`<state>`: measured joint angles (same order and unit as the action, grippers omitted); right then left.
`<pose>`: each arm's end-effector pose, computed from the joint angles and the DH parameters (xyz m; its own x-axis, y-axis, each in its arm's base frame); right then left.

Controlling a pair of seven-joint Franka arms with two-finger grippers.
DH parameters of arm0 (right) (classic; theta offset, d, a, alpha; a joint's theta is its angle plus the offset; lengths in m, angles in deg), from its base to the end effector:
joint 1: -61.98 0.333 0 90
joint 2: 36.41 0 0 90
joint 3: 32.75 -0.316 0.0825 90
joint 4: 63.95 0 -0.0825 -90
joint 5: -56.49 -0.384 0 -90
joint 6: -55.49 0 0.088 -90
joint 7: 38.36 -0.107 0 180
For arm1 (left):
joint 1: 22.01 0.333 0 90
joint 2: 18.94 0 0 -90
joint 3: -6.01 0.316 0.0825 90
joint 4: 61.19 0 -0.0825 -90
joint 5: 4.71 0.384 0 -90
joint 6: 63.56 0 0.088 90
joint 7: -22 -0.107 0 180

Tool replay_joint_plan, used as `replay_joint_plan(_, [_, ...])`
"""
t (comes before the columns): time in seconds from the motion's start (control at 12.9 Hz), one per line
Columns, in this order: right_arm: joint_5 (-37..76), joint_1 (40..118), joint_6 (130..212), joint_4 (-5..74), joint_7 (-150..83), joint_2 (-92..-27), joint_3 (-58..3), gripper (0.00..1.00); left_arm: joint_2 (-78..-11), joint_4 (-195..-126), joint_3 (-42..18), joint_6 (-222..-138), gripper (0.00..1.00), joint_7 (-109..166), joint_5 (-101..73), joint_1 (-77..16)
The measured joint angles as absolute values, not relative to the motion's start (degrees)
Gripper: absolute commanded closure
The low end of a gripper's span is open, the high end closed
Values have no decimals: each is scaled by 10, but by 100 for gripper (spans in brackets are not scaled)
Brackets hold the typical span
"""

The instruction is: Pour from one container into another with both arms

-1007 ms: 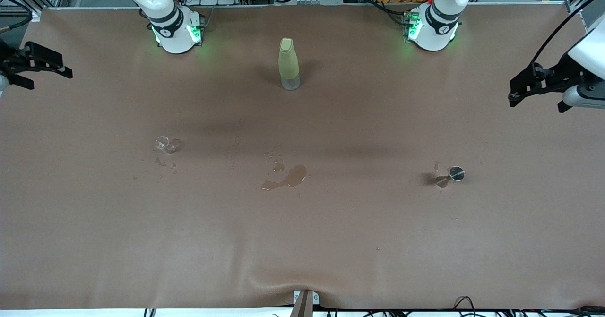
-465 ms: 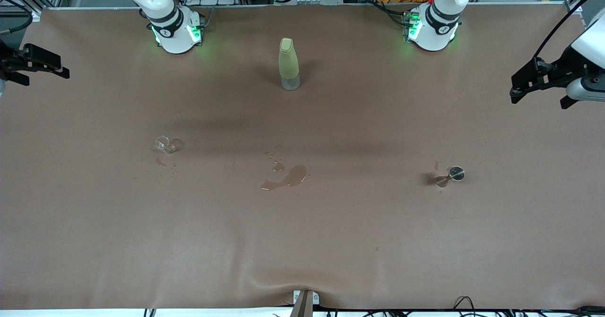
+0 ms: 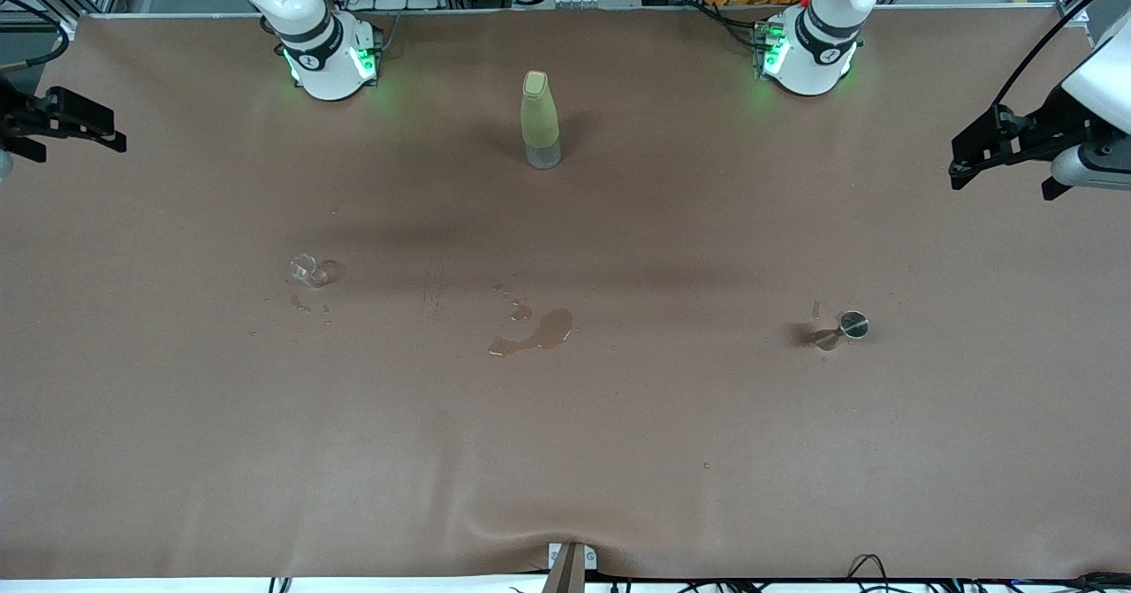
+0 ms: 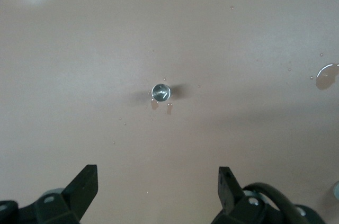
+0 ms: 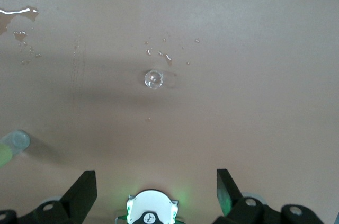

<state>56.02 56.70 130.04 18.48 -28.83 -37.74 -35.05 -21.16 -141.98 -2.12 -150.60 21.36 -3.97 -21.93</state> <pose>0.5316 -0.0269 0.6511 0.9808 0.1170 -0.1563 0.1128 -0.9930 -0.0355 0.5559 -0.0752 0.6738 0.9862 -0.1496 0.0706 -0.1494 -0.9887 -0.0081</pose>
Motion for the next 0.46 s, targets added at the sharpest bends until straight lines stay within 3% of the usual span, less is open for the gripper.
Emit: replay_joint_plan(0.46, [562,579,1313,194,-288,-377,-331,0,-212,-1420,-21,-1503,0,214,-46,-220])
